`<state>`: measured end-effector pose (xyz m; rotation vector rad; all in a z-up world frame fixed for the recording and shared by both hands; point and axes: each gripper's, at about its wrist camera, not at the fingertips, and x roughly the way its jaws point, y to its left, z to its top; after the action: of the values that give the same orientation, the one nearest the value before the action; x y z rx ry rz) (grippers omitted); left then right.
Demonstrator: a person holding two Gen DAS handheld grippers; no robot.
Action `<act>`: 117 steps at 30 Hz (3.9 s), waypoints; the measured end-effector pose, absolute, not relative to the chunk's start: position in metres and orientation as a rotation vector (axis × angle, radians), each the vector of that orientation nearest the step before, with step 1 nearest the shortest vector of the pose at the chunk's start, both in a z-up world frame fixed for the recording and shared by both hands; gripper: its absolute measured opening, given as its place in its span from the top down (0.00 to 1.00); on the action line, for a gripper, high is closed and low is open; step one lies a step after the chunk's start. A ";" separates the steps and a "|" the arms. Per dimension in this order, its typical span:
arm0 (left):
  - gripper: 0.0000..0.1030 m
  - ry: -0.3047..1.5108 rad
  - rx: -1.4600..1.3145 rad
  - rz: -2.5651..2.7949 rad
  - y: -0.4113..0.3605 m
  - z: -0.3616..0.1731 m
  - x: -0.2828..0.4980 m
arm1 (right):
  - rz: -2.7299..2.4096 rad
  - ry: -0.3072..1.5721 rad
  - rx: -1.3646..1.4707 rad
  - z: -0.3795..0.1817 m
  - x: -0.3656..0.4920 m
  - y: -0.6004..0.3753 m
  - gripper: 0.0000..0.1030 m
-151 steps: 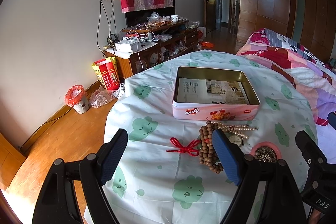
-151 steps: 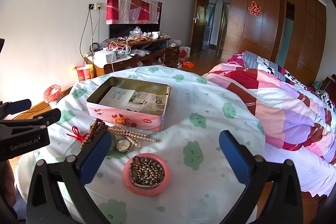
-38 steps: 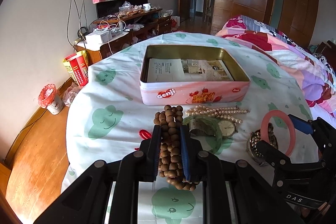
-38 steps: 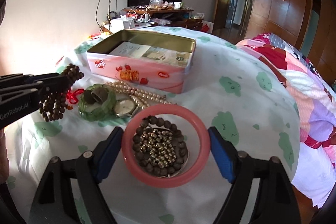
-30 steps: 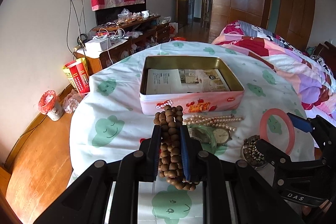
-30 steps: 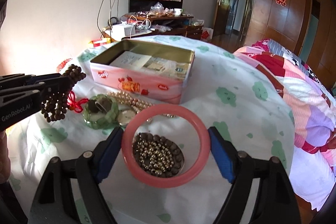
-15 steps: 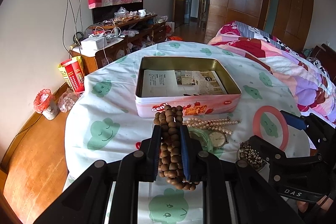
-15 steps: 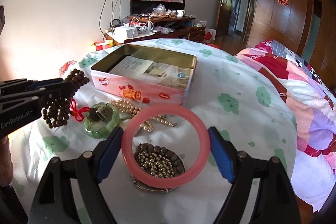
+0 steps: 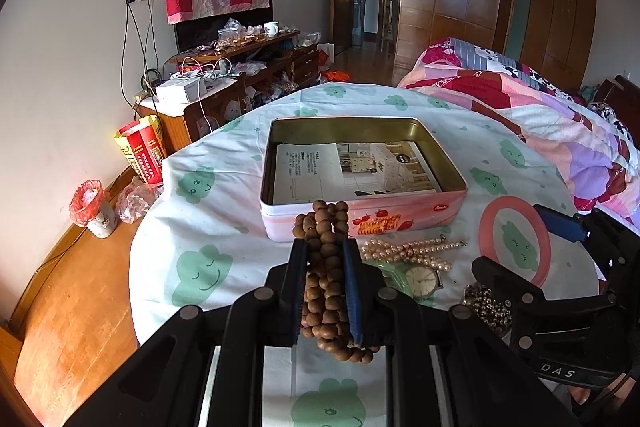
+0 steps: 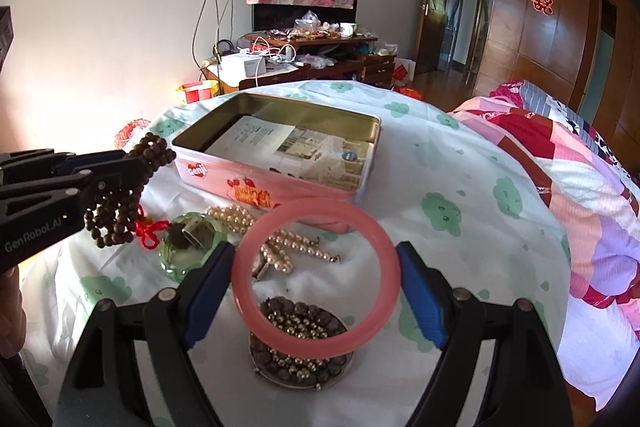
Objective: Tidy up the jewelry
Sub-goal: 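Carry the bead strand and pink bangle into the tin and open both tools, then withdraw both tools from the tin back toward the remaining jewelry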
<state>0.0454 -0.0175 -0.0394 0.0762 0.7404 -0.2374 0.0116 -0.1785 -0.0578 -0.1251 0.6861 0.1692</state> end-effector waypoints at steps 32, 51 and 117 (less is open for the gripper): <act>0.83 0.738 0.115 -0.220 -0.023 -0.008 0.119 | 0.185 0.669 -0.158 -0.032 0.082 -0.175 0.19; 0.83 0.812 0.145 -0.183 -0.034 -0.039 0.181 | 0.197 0.725 -0.197 -0.053 0.139 -0.164 0.19; 0.26 0.829 0.144 0.005 0.027 -0.063 0.070 | 0.085 0.731 -0.170 -0.068 0.056 -0.186 0.10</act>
<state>0.0697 0.0271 -0.0629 0.1438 0.8294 0.0051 0.0563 -0.1861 -0.0677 -0.1703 0.7308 0.0848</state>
